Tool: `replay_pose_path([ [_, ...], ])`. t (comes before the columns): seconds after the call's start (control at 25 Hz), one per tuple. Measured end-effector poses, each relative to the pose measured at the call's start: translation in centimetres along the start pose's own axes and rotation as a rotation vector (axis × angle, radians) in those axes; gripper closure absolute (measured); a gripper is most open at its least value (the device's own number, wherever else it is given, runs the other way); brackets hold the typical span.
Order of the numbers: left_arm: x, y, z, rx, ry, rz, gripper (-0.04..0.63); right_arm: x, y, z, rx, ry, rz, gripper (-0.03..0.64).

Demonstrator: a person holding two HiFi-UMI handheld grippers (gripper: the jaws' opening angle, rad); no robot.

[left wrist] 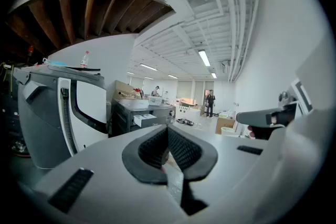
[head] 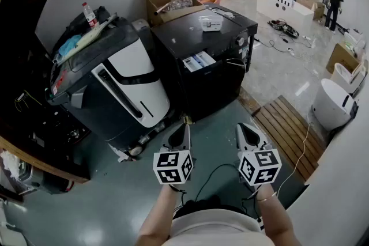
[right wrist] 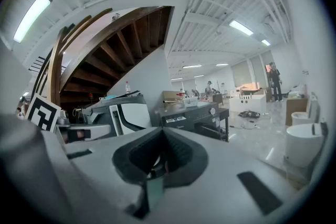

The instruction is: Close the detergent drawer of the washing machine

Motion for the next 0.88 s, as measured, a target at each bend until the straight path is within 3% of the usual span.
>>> replay_pose_path([
  [0.56,-1.3,-0.3,-0.4,-0.014,0.052,0.0,0.601,-0.4,0.7,-2.1,0.009,-0.052,-0.046,0.615],
  [0.64,-1.6,-0.4,-0.4,-0.01,0.057,0.004,0.554,-0.5,0.9,-2.5,0.01,-0.056,-0.045,0.615],
  [0.88,-2.1,0.1,-0.3,0.0,0.077,-0.005,0.5,-0.8,1.4,-3.5,0.025,-0.066,-0.036,0.599],
])
Point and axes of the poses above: the fingertips, and each gripper's own axes: x backward along the fingers, z to its left, y out of its top, the point moved 5 cm from there along x, backward along the fingers, and after that the axes turned 2 degrees about -z, right-handed, at the moved point
